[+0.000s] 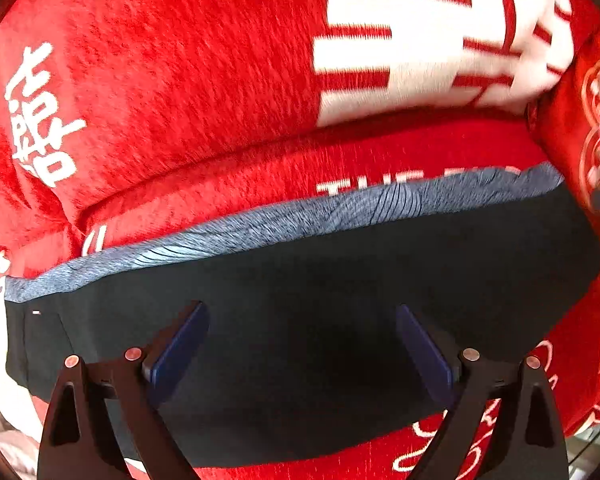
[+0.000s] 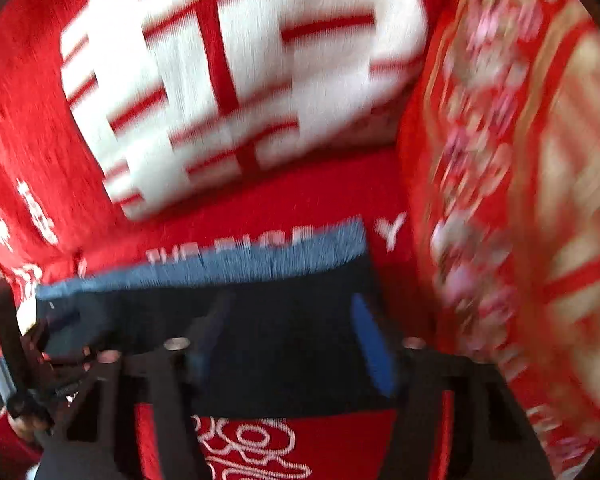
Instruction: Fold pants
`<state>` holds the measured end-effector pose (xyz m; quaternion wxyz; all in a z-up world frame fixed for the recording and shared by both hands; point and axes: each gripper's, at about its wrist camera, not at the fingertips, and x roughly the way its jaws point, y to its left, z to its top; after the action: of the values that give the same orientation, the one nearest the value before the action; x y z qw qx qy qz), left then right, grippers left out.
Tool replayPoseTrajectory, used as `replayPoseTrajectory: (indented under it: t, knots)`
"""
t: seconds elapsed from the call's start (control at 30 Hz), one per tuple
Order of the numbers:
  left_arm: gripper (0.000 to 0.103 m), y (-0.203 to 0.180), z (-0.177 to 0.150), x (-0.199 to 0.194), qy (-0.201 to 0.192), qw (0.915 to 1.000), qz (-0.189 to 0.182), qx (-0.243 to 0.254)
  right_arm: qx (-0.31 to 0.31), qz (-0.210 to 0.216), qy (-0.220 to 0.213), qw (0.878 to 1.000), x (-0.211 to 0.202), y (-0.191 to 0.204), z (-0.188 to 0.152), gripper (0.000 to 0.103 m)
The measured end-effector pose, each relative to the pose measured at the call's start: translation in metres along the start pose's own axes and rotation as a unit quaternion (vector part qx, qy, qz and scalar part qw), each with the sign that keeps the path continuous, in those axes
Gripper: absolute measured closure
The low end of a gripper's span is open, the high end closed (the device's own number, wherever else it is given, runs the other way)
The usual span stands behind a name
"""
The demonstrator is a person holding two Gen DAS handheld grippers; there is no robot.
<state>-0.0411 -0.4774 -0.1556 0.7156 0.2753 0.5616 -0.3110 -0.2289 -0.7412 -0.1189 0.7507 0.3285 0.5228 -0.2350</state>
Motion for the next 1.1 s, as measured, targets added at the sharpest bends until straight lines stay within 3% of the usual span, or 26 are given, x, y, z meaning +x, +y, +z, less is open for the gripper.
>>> replayPoseTrajectory:
  t: [0.13,0.2,0.33,0.43,0.53,0.63,0.73,0.9,1.0,1.1]
  knots:
    - [0.008,-0.001,-0.008,0.024,0.028,0.9995,0.01,0.009,0.027,-0.029,0.054,0.998,0.045,-0.015,-0.025,0.051]
    - [0.007,0.003,-0.018,0.037,0.053,0.9986,0.007,0.009,0.02,-0.023,0.033,0.999,0.041,-0.017,-0.036,0.051]
    - [0.007,0.016,-0.029,0.035,0.063,0.9979,-0.008,-0.014,0.001,-0.035,0.04,0.999,0.028,-0.01,-0.05,0.05]
    - [0.007,0.037,-0.034,0.021,0.059,0.9975,-0.006,-0.038,0.062,0.029,0.041,0.997,0.013,-0.02,-0.063,0.049]
    - [0.007,0.069,-0.042,0.011,0.06,0.9934,-0.027,-0.094,0.152,0.129,0.057,0.978,0.012,-0.032,-0.08,0.049]
    - [0.007,0.099,-0.054,0.009,0.074,0.9828,-0.065,-0.156,0.189,0.183,0.068,0.962,0.024,-0.026,-0.096,0.049]
    - [0.007,0.11,-0.071,0.01,0.081,0.9748,-0.099,-0.183,0.208,0.211,0.073,0.952,0.04,-0.005,-0.104,0.049]
    - [0.007,0.106,-0.089,0.016,0.09,0.9707,-0.109,-0.195,0.213,0.234,0.089,0.945,0.062,0.031,-0.105,0.049]
    - [0.007,0.107,-0.098,0.007,0.082,0.9701,-0.107,-0.202,0.209,0.236,0.104,0.943,0.069,0.047,-0.105,0.049]
    - [0.007,0.122,-0.104,-0.012,0.068,0.9749,-0.077,-0.198,0.187,0.239,0.11,0.946,0.067,0.064,-0.105,0.049]
